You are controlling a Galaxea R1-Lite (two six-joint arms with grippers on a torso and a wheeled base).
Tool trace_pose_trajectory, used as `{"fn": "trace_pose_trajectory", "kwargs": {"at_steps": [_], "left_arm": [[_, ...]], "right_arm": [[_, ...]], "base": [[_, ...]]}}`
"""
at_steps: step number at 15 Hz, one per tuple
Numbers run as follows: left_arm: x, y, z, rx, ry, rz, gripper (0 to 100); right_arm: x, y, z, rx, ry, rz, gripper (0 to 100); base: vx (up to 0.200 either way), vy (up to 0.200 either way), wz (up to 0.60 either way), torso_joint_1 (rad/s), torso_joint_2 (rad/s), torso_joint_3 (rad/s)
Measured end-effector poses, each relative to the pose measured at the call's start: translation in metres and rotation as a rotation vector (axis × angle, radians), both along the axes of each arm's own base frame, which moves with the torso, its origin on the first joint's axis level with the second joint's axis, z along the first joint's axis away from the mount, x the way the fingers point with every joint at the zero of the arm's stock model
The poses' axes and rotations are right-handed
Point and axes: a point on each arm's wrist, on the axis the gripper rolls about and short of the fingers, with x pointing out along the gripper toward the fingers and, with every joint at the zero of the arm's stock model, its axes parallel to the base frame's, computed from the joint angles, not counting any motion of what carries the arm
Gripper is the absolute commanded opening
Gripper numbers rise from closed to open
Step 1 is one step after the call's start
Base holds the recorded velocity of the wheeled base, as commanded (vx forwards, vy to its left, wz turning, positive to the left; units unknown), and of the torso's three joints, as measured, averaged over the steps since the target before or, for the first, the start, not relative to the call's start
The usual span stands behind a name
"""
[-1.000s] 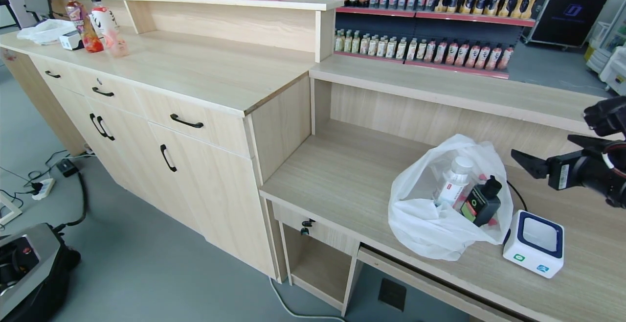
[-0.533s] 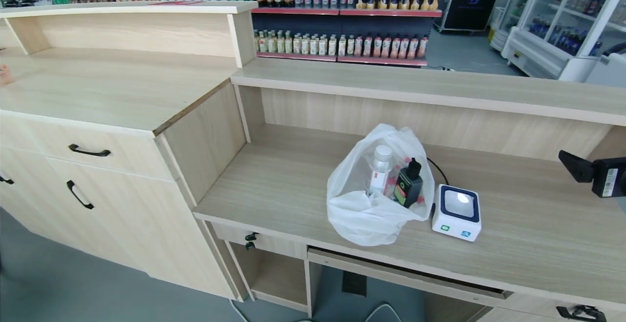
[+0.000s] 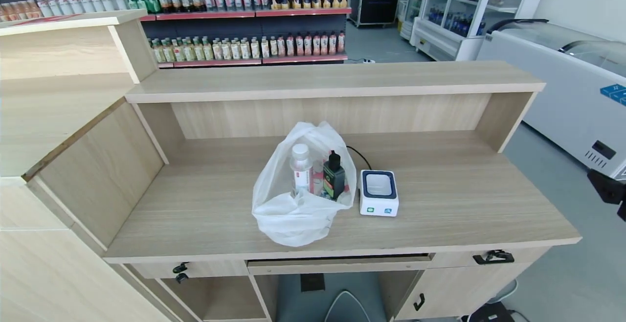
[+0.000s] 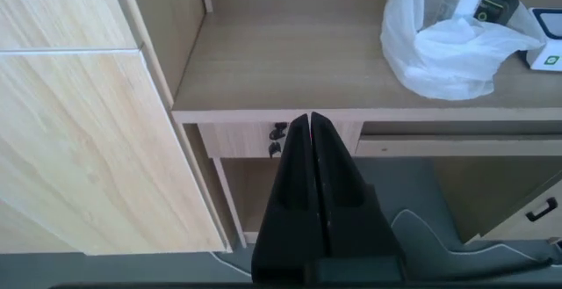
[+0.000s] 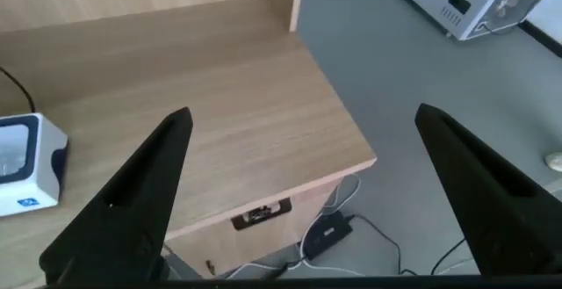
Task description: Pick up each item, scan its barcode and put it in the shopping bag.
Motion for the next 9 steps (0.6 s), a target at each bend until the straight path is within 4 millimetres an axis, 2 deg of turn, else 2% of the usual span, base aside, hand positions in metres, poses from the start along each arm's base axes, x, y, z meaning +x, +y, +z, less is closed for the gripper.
{"fn": "trace_pose_trajectory", "kwargs": {"at_steps": [6, 9], "left_arm": [[0.000, 0.000, 0.000, 0.000, 0.000, 0.001, 0], [0.000, 0.000, 0.000, 0.000, 0.000, 0.001, 0]], "right_arm": [[-0.082, 0.015, -0.048, 0.009, 0.010, 0.012, 100], [-0.116, 0.023, -0.070, 0.050, 0.047, 0.058, 100]], "base": [[0.000, 0.000, 0.00, 0.000, 0.00, 0.000], [0.000, 0.000, 0.00, 0.000, 0.00, 0.000]]}}
